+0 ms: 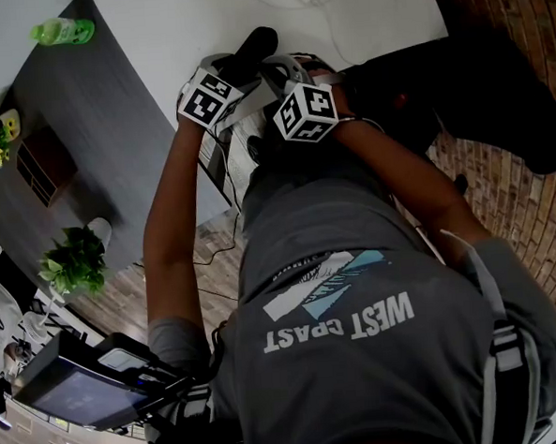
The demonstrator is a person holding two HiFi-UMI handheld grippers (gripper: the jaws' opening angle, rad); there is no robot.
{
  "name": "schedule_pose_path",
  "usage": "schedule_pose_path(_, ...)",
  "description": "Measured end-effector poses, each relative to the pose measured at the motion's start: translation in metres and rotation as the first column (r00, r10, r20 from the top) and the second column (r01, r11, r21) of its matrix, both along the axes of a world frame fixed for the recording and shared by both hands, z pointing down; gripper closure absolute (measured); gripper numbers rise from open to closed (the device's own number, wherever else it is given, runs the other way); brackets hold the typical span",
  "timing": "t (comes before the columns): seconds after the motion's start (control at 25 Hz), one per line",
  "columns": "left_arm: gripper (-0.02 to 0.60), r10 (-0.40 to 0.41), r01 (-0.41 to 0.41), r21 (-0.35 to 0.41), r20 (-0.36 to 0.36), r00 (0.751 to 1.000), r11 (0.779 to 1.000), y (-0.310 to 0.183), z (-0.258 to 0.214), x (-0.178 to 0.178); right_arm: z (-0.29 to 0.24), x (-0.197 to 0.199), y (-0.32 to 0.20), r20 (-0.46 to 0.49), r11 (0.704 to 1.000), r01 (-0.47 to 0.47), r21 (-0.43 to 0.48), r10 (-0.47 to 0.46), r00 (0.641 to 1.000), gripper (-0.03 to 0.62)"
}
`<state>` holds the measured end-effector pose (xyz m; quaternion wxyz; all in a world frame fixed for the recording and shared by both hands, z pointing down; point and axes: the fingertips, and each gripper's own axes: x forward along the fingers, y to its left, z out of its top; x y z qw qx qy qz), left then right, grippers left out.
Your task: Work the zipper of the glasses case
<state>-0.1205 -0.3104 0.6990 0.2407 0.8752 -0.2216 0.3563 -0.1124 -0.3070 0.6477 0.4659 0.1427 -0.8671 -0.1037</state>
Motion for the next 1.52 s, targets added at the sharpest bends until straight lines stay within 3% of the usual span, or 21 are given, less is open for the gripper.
schedule_pose_path(0.2, 0.241, 0.017, -0.017, 0.01, 0.01, 1.0, 1.0, 0.0, 0.001, -0.004, -0.001, 0.007, -0.012, -0.022, 1.0, 0.006, -0.018, -0.007, 1.0, 0.6)
schedule_pose_path(0.48, 0.241, 0.053, -0.054, 0.054, 0.02, 0.998, 0.997, 0.002, 0.006, 0.001, 0.015, 0.047, -0.059, -0.114, 0.998, -0.031, -0.054, 0.024, 0.993, 0.599)
schedule_pose_path(0.64, 0.241, 0.101, -0.105, 0.085, 0.051, 0.994, 0.991, 0.006, 0.005, 0.005, 0.032, 0.053, -0.074, -0.178, 0.991, 0.035, -0.127, -0.057, 0.982, 0.599)
schedule_pose_path(0.76, 0.241, 0.123, -0.129, 0.104, 0.06, 0.991, 0.986, 0.008, 0.004, 0.007, 0.041, 0.049, -0.078, -0.221, 0.976, 0.152, -0.156, -0.184, 0.958, 0.599)
schedule_pose_path(0.84, 0.241, 0.135, -0.14, 0.109, 0.056, 0.989, 0.984, 0.008, 0.003, 0.009, 0.049, 0.047, -0.079, -0.251, 0.946, 0.282, -0.159, -0.315, 0.915, 0.599)
schedule_pose_path(0.88, 0.241, 0.138, -0.143, 0.109, 0.052, 0.989, 0.984, 0.007, 0.003, 0.01, 0.052, 0.046, -0.079, -0.271, 0.918, 0.365, -0.156, -0.395, 0.878, 0.599)
schedule_pose_path(0.96, 0.241, 0.153, -0.159, 0.118, 0.056, 0.987, 0.98, 0.007, 0.002, 0.011, 0.059, 0.044, -0.078, -0.326, 0.826, 0.546, -0.142, -0.56, 0.762, 0.599)
schedule_pose_path(1.04, 0.241, 0.213, -0.226, 0.147, 0.1, 0.972, 0.963, 0.011, 0.002, 0.013, 0.067, 0.037, -0.077, -0.365, 0.73, 0.668, -0.144, -0.667, 0.649, 0.6)
schedule_pose_path(1.12, 0.241, 0.267, -0.29, 0.159, 0.154, 0.951, 0.944, 0.016, 0.003, 0.016, 0.074, 0.026, -0.074, -0.386, 0.684, 0.712, -0.16, -0.707, 0.592, 0.6)
schedule_pose_path(1.16, 0.241, 0.27, -0.295, 0.157, 0.163, 0.949, 0.942, 0.016, 0.004, 0.016, 0.076, 0.022, -0.075, -0.393, 0.684, 0.712, -0.162, -0.706, 0.589, 0.6)
schedule_pose_path(1.36, 0.241, 0.212, -0.237, 0.178, 0.152, 0.965, 0.955, 0.014, 0.004, 0.011, 0.064, 0.014, -0.089, -0.366, 0.787, 0.606, -0.113, -0.6, 0.712, 0.599)
schedule_pose_path(1.52, 0.241, 0.178, -0.205, 0.243, 0.129, 0.976, 0.948, 0.011, -0.007, 0.006, 0.059, 0.019, -0.085, -0.35, 0.824, 0.559, -0.091, -0.552, 0.757, 0.599)
